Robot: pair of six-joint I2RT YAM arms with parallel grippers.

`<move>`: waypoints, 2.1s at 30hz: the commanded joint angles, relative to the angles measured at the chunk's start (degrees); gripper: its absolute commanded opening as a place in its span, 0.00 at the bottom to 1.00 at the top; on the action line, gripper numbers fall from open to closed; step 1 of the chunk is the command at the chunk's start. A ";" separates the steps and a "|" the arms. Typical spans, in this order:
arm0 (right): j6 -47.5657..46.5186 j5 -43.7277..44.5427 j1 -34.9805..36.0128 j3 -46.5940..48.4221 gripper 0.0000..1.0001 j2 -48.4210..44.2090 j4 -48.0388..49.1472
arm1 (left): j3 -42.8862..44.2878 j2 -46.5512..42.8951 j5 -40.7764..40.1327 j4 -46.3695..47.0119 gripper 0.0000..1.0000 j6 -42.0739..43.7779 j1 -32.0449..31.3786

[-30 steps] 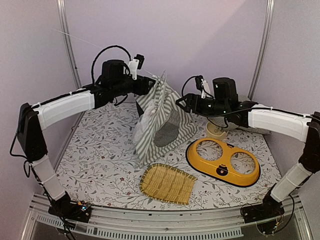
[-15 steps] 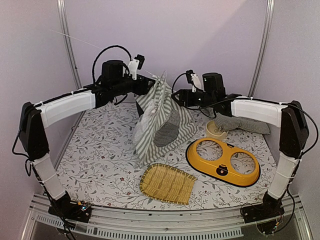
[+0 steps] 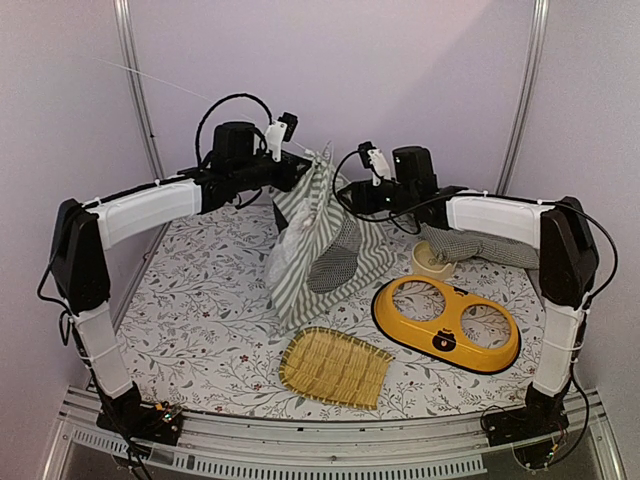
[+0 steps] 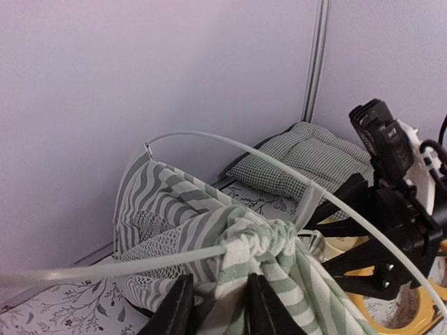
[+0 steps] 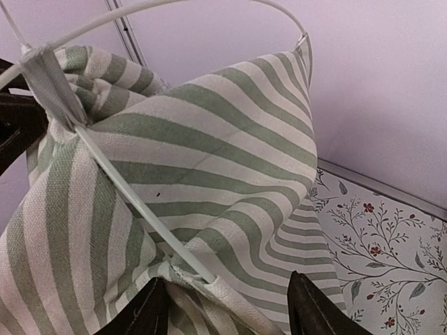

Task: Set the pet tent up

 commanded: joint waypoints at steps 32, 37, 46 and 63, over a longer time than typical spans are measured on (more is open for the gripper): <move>-13.13 19.53 -1.16 0.44 0.00 -10.97 -8.76 | -9.51 -18.65 -14.30 6.35 0.00 -6.42 9.26; -15.84 25.09 -2.05 3.13 0.00 -13.76 -10.93 | -11.24 -21.09 -14.21 6.39 0.00 -8.60 11.25; -17.65 32.24 -7.54 7.62 0.00 -15.43 -12.16 | -18.21 -25.07 -14.51 8.68 0.00 -15.33 14.52; -15.00 34.23 -17.58 7.86 0.00 -15.09 -8.14 | -40.43 -20.37 -8.98 23.13 0.00 -32.11 15.37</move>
